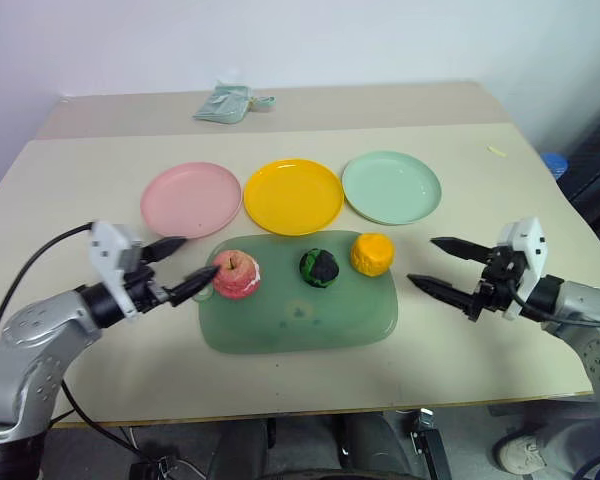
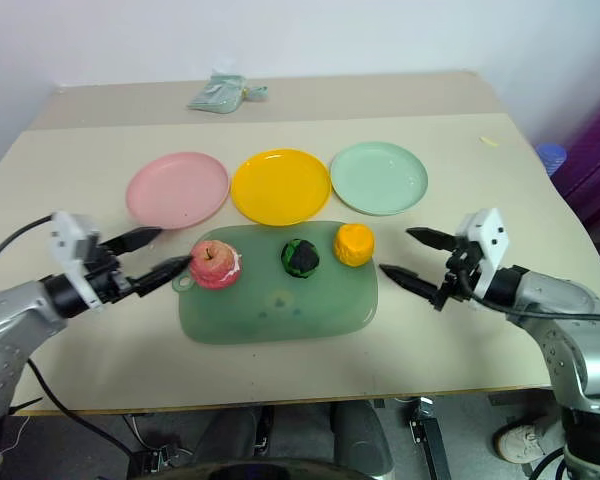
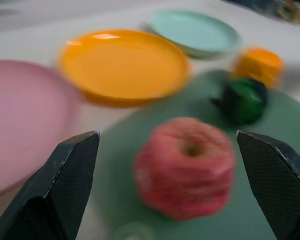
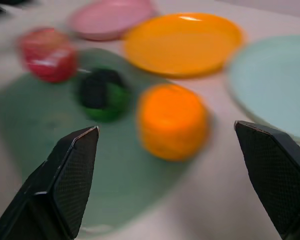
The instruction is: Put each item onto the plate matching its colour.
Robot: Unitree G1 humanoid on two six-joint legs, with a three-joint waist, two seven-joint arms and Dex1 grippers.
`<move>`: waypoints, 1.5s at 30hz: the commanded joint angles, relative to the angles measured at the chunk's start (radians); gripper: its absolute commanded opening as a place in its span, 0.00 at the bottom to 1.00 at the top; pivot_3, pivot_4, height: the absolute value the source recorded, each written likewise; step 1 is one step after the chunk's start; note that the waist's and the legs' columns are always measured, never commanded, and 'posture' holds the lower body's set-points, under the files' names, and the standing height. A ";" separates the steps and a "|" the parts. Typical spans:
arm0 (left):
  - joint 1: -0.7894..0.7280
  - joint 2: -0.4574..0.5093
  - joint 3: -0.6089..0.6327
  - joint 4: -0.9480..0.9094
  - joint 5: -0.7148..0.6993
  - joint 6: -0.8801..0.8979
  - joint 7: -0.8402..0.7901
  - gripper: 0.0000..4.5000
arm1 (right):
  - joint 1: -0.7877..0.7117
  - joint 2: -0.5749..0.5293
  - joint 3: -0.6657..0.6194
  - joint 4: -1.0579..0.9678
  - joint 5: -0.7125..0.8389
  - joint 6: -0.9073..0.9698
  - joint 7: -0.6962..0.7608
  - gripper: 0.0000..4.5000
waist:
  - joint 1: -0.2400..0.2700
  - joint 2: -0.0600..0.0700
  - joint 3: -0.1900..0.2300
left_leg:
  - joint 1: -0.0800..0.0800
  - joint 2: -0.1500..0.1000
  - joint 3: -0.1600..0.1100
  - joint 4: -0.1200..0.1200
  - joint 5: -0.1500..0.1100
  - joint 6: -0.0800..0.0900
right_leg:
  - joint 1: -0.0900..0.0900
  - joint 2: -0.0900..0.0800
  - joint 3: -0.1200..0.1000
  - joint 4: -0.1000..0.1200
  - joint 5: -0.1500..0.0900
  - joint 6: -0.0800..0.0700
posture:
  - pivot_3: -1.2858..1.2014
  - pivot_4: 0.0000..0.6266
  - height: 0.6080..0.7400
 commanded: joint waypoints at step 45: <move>-0.102 -0.012 0.049 0.128 0.150 -0.234 -0.010 0.99 | -0.426 0.271 0.648 0.132 -0.439 0.098 -0.352 1.00 | 0.004 -0.004 0.001 | -0.004 -0.002 -0.001 0.003 0.000 0.000 | -0.004 -0.005 -0.001 0.002 0.000 0.001 | 0.52 0.24 1.00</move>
